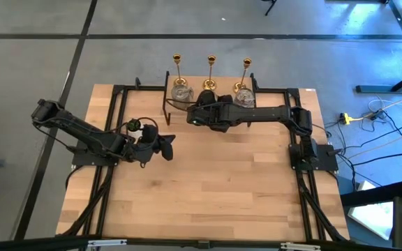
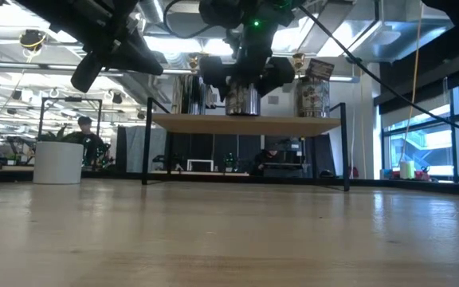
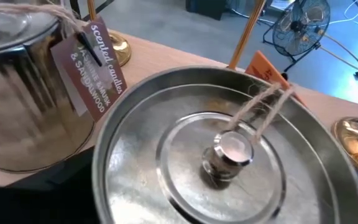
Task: Pick & Place candle stick holders
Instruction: Put the silver scented candle on the shelf aligned with the other silver scented candles
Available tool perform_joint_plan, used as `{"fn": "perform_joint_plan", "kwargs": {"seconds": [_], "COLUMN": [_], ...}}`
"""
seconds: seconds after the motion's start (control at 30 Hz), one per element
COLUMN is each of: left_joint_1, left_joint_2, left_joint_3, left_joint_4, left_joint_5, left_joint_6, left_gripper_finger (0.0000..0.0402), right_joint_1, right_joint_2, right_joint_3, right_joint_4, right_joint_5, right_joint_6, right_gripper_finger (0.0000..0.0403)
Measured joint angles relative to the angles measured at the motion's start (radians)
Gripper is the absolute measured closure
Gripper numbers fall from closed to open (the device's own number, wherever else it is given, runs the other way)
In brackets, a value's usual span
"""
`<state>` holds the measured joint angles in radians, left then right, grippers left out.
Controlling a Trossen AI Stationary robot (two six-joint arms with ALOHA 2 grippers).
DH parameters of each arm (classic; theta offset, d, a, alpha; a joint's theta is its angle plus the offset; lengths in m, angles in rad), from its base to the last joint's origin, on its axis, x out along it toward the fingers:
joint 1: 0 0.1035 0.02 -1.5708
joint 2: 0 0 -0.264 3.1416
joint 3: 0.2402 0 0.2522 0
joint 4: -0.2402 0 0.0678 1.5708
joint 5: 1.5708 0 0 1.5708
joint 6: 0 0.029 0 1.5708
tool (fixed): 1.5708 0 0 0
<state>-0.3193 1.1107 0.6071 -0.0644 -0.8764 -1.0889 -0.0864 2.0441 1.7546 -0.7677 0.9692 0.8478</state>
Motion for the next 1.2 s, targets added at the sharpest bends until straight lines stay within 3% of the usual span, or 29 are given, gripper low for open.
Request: {"fn": "perform_joint_plan", "kwargs": {"seconds": [0.47,1.2], "left_joint_1": [0.000,0.000], "left_joint_2": [0.000,0.000], "left_joint_3": [0.000,0.000], "left_joint_4": [0.000,0.000], "left_joint_5": [0.008,0.014], "left_joint_6": [0.002,0.000], "left_gripper_finger": [0.0400,0.0400], "right_joint_1": [-0.008,-0.029], "right_joint_2": [0.000,0.000], "right_joint_3": [0.000,0.000], "right_joint_4": [-0.006,-0.006], "right_joint_5": [0.078,0.088], "right_joint_6": [-0.041,-0.075], "right_gripper_finger": [0.0003,0.0003]}}
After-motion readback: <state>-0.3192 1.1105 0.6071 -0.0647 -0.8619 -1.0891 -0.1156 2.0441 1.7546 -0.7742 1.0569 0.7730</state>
